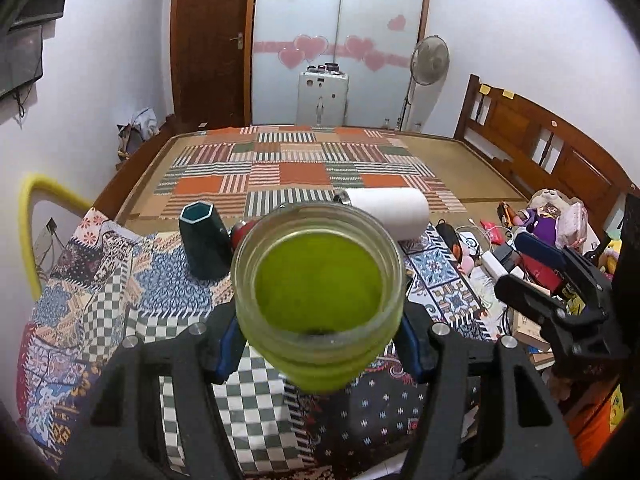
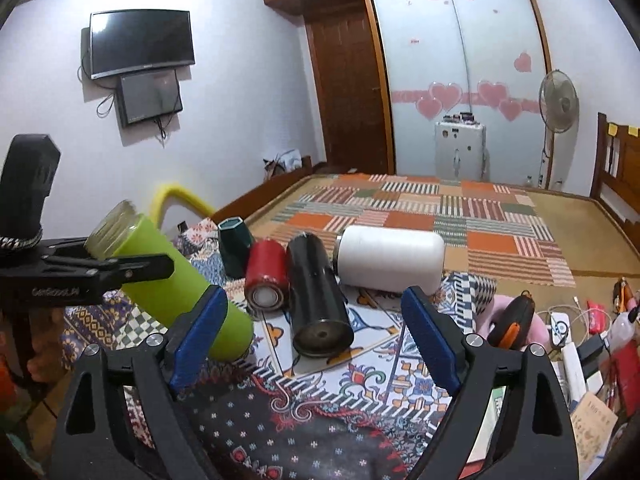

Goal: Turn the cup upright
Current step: 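Lower the upright lime-green bottle onto the checkered cloth with the left tool, then open the left tool and withdraw it from the bottle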

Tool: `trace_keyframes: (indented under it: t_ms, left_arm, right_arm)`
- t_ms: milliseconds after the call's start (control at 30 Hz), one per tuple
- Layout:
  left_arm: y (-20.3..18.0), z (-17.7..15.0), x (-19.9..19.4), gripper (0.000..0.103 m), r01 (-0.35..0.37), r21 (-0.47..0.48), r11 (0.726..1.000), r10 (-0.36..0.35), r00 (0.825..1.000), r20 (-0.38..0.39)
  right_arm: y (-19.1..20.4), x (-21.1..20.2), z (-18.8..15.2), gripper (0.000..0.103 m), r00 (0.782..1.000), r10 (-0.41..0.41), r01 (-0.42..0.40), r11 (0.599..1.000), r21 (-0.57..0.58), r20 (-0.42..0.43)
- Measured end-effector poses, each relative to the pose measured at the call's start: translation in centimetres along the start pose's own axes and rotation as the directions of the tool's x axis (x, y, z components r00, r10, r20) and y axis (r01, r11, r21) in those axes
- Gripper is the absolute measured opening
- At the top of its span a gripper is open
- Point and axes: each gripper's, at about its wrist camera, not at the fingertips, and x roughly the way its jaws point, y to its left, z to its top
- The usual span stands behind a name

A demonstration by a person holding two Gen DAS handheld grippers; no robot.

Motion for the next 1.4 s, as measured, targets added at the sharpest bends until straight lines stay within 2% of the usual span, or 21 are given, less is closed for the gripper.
trace_keyframes:
  t_ms: [367, 600, 833, 1033, 1167, 1400]
  left_arm:
    - [-0.8, -0.9, 1.5, 0.062, -0.014, 0.067, 0.998, 0.013, 1.0, 0.018]
    - [-0.3, -1.4, 2.9, 0.062, -0.007, 0.054, 0.998, 0.007, 1.0, -0.011]
    - [-0.7, -2.3, 2.7, 0.062, -0.019, 0.088, 0.996, 0.017, 0.999, 0.031]
    - [-0.2, -2.4, 2.3, 0.063, -0.021, 0.062, 0.998, 0.018, 0.999, 0.037]
    - [-0.7, -2.9, 0.7, 0.073, -0.066, 0.088, 0.994, 0.058, 0.994, 0.09]
    - [-0.4, -3.4, -4.6, 0.079, -0.099, 0.069, 0.993, 0.082, 0.972, 0.221]
  right_arm:
    - [1.4, 0.3, -0.9, 0.095, 0.999, -0.007, 0.009, 0.999, -0.036, 0.041]
    - [2.2, 0.8, -1.3, 0.095, 1.0, -0.002, 0.003, 0.999, -0.05, 0.03]
    - [2.6, 1.0, -1.9, 0.095, 1.0, -0.009, 0.01, 0.998, -0.061, 0.024]
    - [2.9, 0.8, -2.0, 0.095, 1.0, -0.01, 0.011, 0.999, -0.053, 0.021]
    - [3.1, 0.0, -1.8, 0.095, 0.999, -0.024, 0.026, 0.998, -0.057, 0.033]
    - [4.2, -2.9, -0.8, 0.095, 0.995, -0.049, 0.054, 0.997, -0.058, 0.091]
